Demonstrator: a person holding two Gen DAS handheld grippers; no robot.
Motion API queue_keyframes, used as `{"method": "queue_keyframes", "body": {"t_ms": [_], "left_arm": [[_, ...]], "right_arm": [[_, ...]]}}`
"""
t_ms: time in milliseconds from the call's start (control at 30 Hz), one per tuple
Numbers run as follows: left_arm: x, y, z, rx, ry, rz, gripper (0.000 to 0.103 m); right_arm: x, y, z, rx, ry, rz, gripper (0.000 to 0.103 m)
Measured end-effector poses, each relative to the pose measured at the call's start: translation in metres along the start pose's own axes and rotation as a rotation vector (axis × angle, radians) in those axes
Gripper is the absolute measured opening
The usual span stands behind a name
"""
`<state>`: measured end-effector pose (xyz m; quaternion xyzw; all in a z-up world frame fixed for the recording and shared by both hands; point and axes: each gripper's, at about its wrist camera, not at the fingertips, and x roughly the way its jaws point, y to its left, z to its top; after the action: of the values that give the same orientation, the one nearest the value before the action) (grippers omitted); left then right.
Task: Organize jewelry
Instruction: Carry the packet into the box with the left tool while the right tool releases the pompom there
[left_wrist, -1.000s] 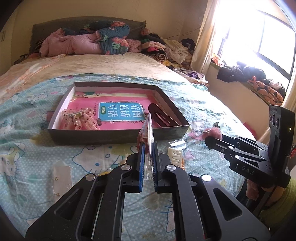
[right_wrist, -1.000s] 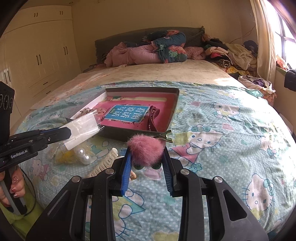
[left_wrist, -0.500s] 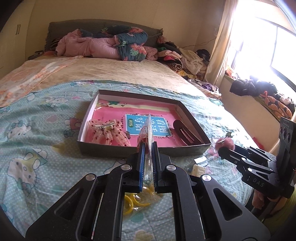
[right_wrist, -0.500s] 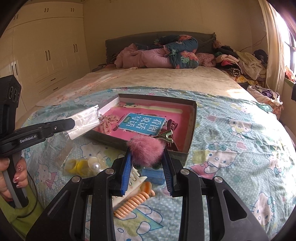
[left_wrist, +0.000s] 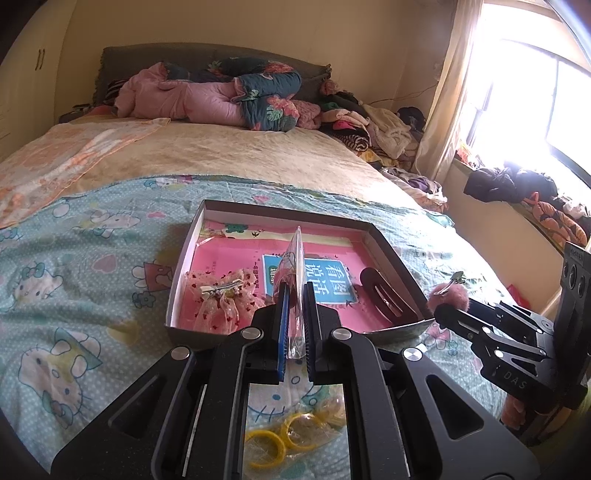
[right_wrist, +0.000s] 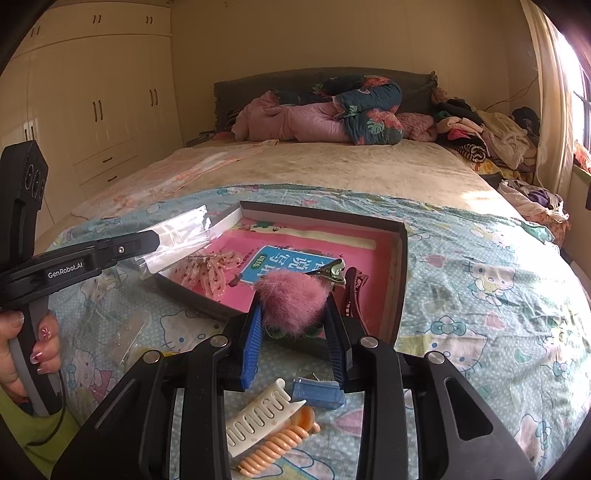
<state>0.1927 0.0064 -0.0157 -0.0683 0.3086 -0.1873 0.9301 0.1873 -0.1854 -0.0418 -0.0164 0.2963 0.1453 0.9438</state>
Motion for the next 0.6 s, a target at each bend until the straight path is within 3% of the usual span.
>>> {"method": "queue_keyframes", "body": {"t_ms": [600], "left_arm": [[0.062, -0.009, 0.014, 0.018, 0.079, -0.024, 0.003]], "right_arm": [[0.040, -0.023, 0.023, 0.023, 0.007, -0.051, 0.030]]}}
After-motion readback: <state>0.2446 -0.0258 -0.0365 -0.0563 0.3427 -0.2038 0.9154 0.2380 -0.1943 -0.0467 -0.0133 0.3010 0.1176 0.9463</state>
